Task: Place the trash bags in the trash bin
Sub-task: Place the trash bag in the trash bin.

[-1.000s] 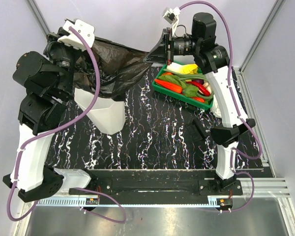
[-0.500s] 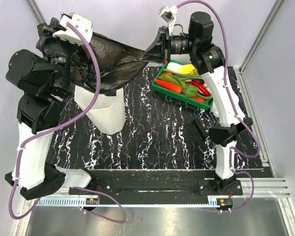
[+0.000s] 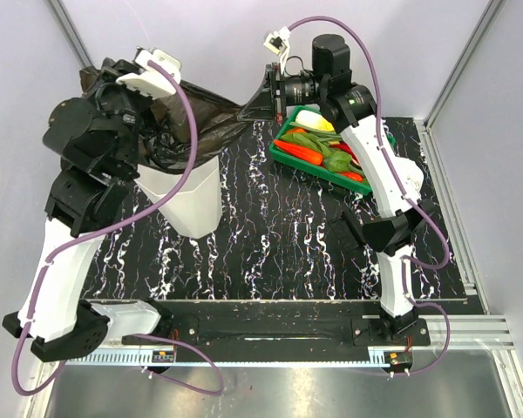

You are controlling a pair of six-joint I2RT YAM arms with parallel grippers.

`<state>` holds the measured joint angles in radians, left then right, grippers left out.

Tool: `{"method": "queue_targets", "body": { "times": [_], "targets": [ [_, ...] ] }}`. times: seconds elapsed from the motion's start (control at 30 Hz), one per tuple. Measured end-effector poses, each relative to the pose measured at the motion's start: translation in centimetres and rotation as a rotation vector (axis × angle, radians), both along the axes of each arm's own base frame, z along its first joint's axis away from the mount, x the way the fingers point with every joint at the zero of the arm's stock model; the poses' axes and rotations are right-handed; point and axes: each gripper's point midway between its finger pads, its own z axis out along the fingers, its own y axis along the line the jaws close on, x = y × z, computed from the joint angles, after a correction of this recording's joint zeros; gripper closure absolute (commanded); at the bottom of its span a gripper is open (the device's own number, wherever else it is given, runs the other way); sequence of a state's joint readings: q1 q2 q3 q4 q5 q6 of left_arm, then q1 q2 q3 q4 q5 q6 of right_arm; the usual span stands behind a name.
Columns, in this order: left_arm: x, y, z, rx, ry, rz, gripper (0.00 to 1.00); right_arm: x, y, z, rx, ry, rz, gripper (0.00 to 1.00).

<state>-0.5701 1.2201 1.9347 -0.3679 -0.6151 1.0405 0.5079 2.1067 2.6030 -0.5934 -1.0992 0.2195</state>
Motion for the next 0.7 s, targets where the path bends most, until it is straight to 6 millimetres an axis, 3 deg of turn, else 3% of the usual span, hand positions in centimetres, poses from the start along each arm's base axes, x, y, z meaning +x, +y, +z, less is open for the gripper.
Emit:
{"method": "queue_targets", "body": {
  "times": [0.2, 0.33, 0.57, 0.7],
  "targets": [
    [2.2, -0.6, -5.0, 0.075, 0.187, 0.017, 1.0, 0.8, 0.1, -3.1, -0.064, 0.069, -0.022, 1.0],
    [2.4, -0.8, -7.6, 0.123, 0.293, 0.011, 1.0, 1.0, 0.1, -5.4, -0.113, 0.121, -0.026, 1.0],
    [0.2, 0.1, -8.5, 0.164, 0.351, -0.013, 1.0, 0.4, -0.3, -8.2, -0.177, 0.211, -0.025, 1.0],
    [-1.0, 0.6, -8.5, 0.196, 0.372, -0.033, 1.0, -0.4, -0.6, -7.9, -0.182, 0.219, -0.025, 1.0]
  ]
}}
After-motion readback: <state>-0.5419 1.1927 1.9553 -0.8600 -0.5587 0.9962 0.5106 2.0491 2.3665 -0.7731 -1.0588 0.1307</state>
